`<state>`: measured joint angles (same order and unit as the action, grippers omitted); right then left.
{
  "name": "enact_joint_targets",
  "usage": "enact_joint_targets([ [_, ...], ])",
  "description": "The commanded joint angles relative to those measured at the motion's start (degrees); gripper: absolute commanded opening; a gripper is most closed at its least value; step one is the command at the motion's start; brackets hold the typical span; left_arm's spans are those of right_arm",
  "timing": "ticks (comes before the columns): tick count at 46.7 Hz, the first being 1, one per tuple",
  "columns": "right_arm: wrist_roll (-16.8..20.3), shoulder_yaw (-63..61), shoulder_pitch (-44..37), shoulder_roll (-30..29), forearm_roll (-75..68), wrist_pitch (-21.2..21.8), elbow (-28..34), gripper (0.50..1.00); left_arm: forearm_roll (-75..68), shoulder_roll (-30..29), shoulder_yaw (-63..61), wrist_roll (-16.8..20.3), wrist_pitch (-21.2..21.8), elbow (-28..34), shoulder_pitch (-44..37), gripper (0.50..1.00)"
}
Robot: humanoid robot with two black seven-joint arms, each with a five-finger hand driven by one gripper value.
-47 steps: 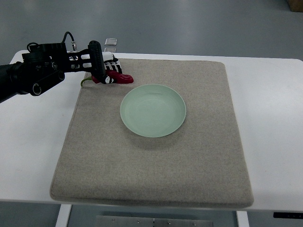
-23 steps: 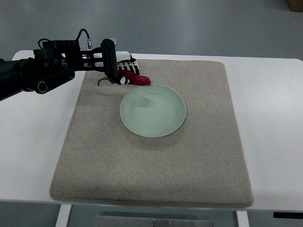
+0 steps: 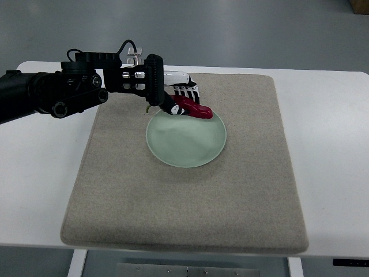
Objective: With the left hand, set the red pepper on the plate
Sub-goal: 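Carry the held pepper with the left hand over the green plate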
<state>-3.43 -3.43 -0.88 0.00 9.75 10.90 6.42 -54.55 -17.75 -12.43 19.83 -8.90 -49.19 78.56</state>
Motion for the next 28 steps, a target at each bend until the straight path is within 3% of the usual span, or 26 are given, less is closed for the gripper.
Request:
enact_joint_targets([
  [1, 0.0, 0.0, 0.0, 0.0, 0.0, 0.0, 0.0, 0.932, -1.3, 0.1, 0.0, 0.3, -0.1, -1.7, -0.1, 0.546],
  [14, 0.0, 0.0, 0.0, 0.0, 0.0, 0.0, 0.0, 0.932, -1.8, 0.2, 0.3, 0.5, -0.2, -3.1, -0.6, 0.555],
  [25, 0.0, 0.0, 0.0, 0.0, 0.0, 0.0, 0.0, 0.932, -1.9, 0.7, 0.2, 0.5, -0.2, -3.1, -0.9, 0.591],
  [28, 0.0, 0.0, 0.0, 0.0, 0.0, 0.0, 0.0, 0.932, -1.9, 0.7, 0.2, 0.5, -0.2, -3.1, -1.0, 0.664],
])
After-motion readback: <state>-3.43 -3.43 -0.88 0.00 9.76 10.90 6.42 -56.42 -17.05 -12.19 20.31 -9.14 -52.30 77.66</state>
